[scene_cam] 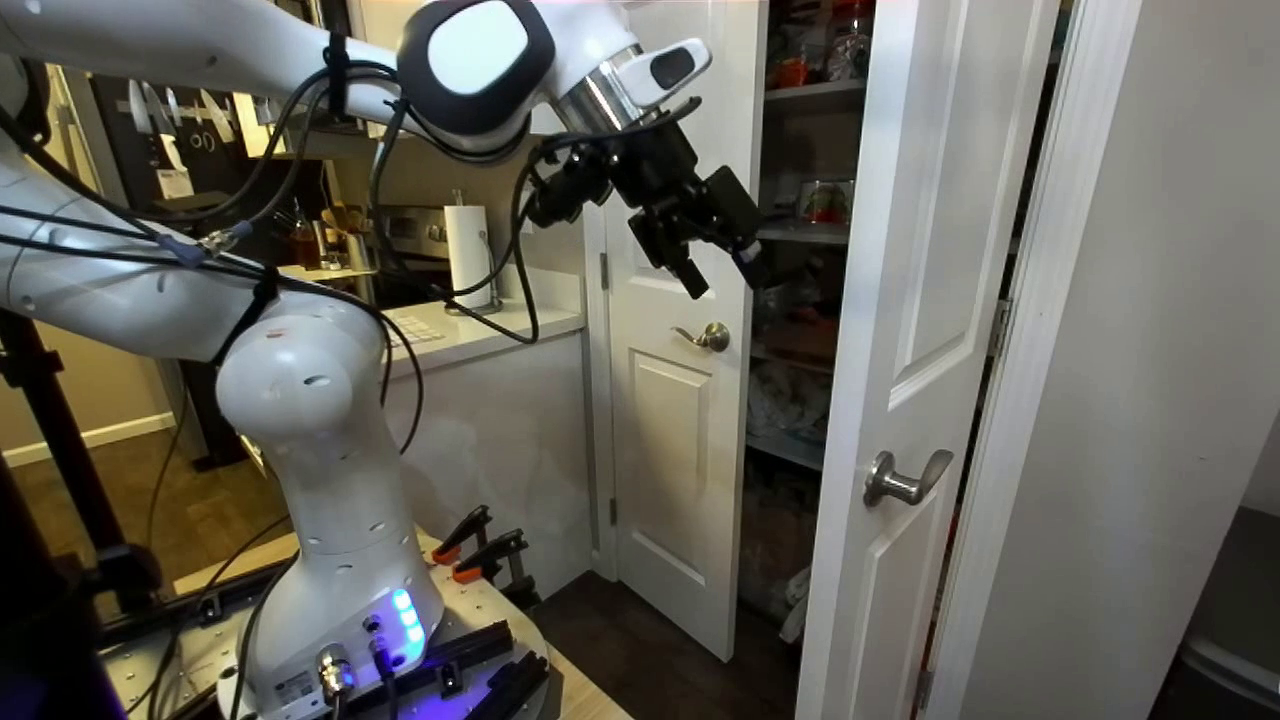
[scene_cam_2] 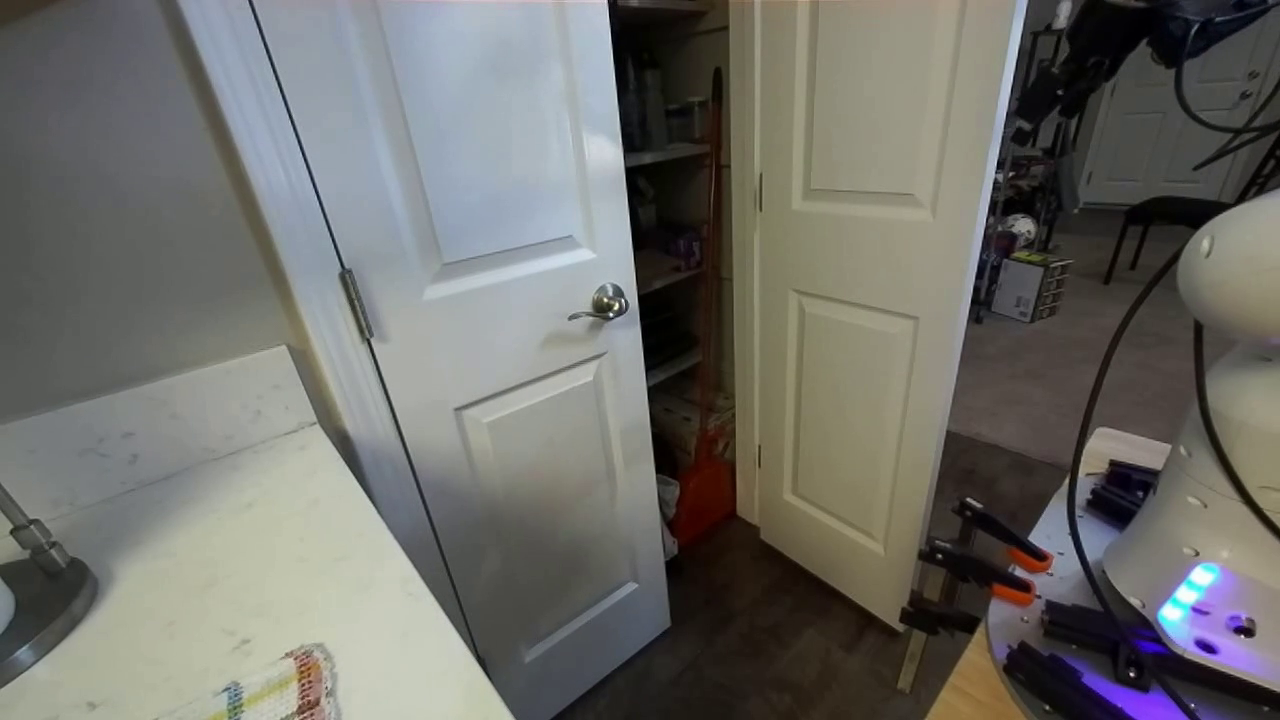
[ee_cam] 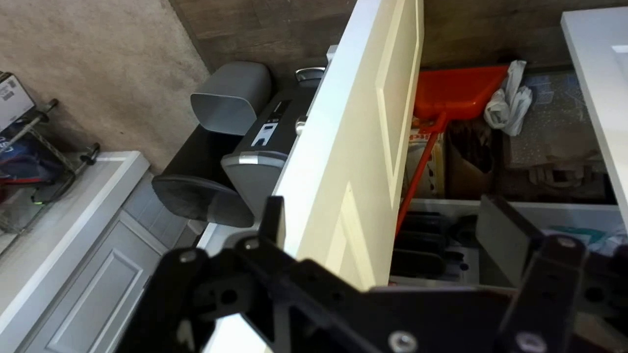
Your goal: Close the door on the right
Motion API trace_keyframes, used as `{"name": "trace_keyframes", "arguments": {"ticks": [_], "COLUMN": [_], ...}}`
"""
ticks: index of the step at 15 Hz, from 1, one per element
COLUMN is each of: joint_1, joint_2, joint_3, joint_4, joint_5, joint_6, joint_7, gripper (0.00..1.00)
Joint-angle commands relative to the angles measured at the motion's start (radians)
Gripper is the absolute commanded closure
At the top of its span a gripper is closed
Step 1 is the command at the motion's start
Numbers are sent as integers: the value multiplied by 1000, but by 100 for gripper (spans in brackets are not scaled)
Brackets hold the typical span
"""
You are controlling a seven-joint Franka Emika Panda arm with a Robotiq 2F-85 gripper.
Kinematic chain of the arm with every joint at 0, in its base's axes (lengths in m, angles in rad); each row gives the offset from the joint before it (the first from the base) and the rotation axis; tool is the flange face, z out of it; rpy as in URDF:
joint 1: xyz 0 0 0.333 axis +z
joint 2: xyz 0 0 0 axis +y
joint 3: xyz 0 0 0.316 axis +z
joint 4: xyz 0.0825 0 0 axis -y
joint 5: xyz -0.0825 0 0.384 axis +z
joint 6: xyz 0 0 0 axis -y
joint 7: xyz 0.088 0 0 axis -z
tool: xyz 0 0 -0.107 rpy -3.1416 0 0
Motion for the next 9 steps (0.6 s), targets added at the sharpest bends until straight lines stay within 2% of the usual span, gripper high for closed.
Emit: {"name": "trace_keyframes", "arguments": {"ticks": [1,9], "joint_1": [4,28], "joint_2": [38,111], "joint_3": [-22,-31], "joint_4": [51,152], "joint_5": [-13,4], "joint_6": [53,128], "joint_7": [24,50], "gripper": [0,0]}}
